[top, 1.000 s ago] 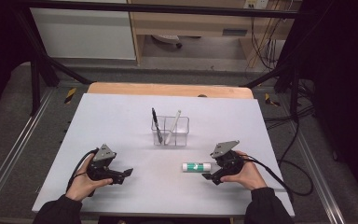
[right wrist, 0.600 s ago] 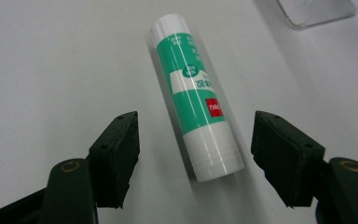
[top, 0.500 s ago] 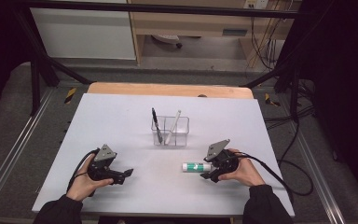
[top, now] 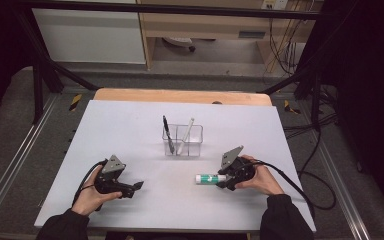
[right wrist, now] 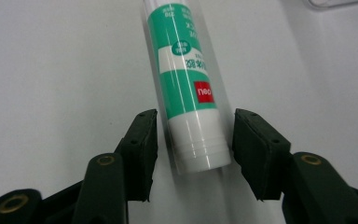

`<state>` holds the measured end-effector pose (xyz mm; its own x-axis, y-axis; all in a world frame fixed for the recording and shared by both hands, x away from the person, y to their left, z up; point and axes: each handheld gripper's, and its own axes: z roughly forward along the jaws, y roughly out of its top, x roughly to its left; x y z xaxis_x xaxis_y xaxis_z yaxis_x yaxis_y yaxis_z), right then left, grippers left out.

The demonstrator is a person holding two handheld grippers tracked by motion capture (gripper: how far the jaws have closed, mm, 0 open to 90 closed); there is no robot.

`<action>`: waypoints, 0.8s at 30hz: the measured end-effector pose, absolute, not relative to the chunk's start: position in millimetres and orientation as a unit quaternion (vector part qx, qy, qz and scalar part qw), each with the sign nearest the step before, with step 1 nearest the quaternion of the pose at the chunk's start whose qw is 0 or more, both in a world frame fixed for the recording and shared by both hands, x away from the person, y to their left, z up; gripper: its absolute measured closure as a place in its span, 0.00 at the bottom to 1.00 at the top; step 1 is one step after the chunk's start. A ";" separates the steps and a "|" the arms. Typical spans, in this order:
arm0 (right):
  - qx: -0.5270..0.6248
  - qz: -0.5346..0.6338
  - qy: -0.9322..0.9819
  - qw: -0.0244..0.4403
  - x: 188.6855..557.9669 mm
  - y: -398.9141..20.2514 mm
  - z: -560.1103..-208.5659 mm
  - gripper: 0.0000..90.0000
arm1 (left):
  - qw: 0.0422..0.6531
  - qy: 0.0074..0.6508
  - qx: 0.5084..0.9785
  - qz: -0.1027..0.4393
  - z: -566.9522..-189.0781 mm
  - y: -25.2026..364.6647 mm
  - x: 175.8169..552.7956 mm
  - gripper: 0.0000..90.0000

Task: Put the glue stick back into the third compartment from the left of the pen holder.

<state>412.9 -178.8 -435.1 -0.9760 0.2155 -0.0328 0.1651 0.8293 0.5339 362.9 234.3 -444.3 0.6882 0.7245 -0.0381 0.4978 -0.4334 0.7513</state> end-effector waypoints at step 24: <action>0.091 0.299 0.949 0.035 413.7 -178.1 -434.7 0.73 | 0.388 0.362 0.835 0.148 -443.2 231.8 361.7 0.08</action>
<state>413.7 -178.1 -434.7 -0.9810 0.1935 -0.0119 0.1519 0.8052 0.5732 361.7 231.8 -443.2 0.6944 0.7188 -0.0341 0.4896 -0.4372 0.7544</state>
